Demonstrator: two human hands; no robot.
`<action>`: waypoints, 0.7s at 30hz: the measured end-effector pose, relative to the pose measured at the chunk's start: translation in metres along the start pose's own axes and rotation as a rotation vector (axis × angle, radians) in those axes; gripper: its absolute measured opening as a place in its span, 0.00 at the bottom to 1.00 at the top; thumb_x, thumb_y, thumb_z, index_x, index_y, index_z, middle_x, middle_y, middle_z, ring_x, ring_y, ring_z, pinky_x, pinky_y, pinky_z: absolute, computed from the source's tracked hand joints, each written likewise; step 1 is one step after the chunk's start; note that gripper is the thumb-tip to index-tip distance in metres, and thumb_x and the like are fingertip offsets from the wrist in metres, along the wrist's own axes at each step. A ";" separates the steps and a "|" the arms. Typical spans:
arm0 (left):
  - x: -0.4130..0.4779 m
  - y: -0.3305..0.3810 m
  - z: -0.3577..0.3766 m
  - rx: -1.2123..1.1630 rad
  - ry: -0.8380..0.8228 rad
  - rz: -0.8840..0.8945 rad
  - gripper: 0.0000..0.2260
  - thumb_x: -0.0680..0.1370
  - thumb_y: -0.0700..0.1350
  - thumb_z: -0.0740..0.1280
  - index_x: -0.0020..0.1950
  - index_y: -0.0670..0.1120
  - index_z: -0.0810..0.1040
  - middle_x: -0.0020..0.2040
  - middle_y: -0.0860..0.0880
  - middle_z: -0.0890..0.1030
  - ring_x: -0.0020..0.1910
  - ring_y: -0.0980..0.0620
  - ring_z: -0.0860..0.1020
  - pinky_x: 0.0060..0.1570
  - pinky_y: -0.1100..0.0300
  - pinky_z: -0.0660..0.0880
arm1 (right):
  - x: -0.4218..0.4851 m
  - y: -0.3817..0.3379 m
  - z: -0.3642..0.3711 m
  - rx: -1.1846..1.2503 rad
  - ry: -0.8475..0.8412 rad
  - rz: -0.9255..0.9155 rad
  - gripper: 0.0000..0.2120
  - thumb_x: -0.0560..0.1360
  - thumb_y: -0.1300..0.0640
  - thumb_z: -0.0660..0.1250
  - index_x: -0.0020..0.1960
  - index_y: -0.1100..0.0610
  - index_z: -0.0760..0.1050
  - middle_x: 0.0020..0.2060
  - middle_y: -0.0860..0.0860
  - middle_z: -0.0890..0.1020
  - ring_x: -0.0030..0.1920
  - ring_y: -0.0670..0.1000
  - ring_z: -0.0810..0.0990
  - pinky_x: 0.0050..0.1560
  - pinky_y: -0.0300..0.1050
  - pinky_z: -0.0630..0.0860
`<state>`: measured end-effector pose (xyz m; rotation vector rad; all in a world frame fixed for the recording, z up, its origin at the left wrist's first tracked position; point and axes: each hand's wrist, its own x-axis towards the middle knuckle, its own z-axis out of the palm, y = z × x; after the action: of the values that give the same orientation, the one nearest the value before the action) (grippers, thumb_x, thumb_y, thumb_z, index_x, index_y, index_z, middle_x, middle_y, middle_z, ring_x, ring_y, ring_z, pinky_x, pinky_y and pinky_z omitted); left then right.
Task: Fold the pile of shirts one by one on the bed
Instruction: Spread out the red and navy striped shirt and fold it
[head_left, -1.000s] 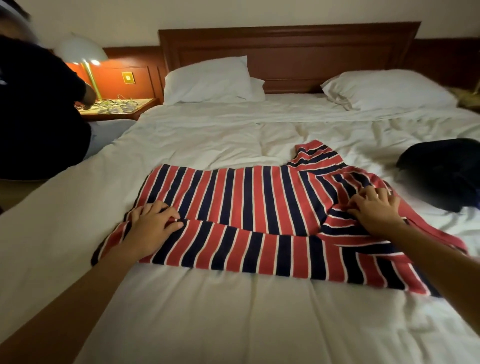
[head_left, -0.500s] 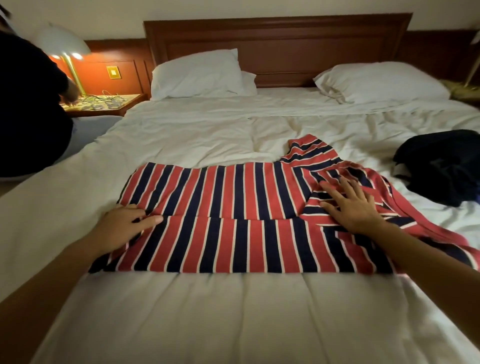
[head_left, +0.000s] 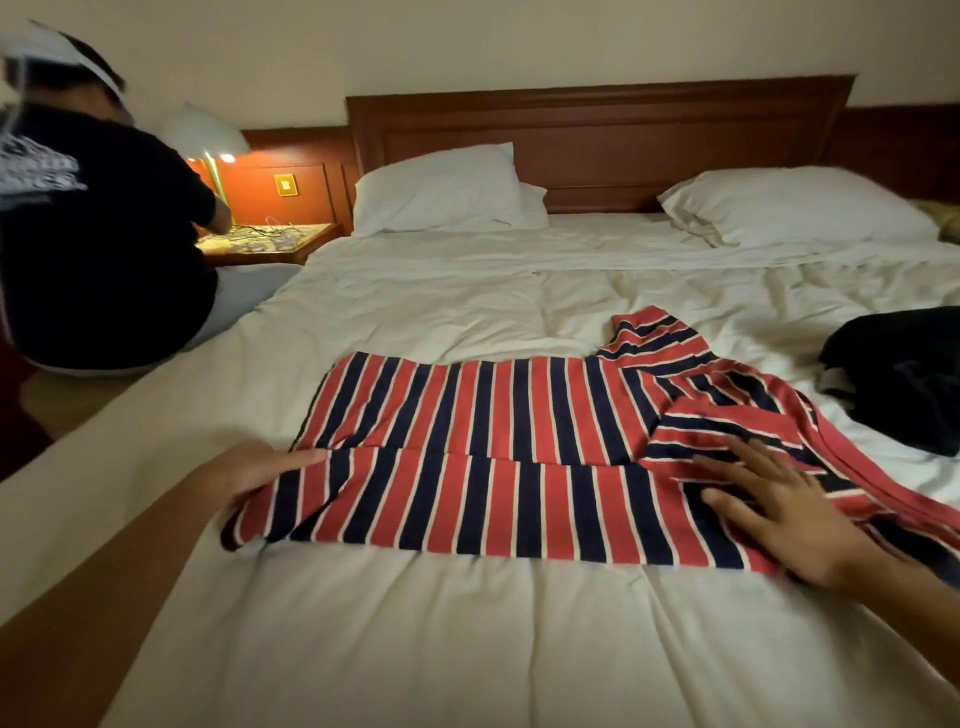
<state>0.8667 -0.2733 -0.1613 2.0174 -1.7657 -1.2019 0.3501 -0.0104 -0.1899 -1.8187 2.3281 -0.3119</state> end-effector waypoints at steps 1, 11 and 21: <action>-0.003 0.003 0.003 0.015 -0.006 0.018 0.35 0.69 0.63 0.75 0.66 0.41 0.77 0.62 0.40 0.81 0.54 0.42 0.81 0.59 0.48 0.75 | -0.004 -0.012 0.003 0.023 -0.048 -0.072 0.29 0.73 0.26 0.47 0.73 0.29 0.57 0.79 0.38 0.50 0.79 0.45 0.45 0.79 0.58 0.48; 0.009 -0.005 -0.002 -0.277 0.310 0.287 0.15 0.72 0.48 0.77 0.56 0.43 0.84 0.50 0.42 0.85 0.48 0.41 0.83 0.56 0.45 0.79 | -0.035 -0.014 -0.005 -0.036 -0.221 -0.213 0.29 0.73 0.25 0.52 0.72 0.22 0.49 0.75 0.27 0.46 0.78 0.37 0.47 0.78 0.47 0.54; 0.036 0.003 -0.008 -0.317 0.078 0.036 0.27 0.69 0.64 0.75 0.56 0.43 0.84 0.51 0.39 0.85 0.51 0.38 0.83 0.62 0.45 0.75 | -0.035 -0.015 -0.015 0.096 -0.229 -0.140 0.25 0.75 0.28 0.53 0.71 0.23 0.54 0.75 0.26 0.52 0.77 0.38 0.52 0.78 0.52 0.54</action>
<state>0.8684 -0.3092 -0.1698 1.8162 -1.4620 -1.2809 0.3686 0.0211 -0.1708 -1.8660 2.0050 -0.2166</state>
